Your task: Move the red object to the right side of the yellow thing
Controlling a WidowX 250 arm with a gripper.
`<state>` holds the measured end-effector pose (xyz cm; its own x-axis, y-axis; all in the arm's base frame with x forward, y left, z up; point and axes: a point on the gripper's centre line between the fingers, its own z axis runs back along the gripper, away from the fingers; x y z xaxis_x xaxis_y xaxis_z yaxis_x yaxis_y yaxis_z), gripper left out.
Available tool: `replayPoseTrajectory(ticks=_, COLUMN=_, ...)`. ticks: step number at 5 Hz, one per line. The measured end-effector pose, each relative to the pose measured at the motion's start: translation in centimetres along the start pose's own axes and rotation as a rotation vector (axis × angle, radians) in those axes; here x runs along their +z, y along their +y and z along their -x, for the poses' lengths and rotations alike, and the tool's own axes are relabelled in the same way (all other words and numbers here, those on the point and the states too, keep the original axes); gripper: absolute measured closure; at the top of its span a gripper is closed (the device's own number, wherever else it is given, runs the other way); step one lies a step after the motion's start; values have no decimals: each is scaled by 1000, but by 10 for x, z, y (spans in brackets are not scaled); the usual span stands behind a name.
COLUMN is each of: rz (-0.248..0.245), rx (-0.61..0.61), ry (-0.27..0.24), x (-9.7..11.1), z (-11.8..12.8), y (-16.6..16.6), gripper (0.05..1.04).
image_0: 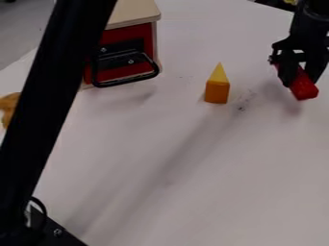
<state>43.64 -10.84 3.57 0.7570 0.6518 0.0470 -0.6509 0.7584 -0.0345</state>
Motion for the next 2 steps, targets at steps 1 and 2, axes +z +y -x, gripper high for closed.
replayPoseTrajectory(ticks=1, rz=26, rx=-16, ry=-5, x=-5, z=-3, y=-3, gripper=523)
replayPoseTrajectory(ticks=2, rz=31, rx=-12, ry=14, x=-18, z=-8, y=2, gripper=523)
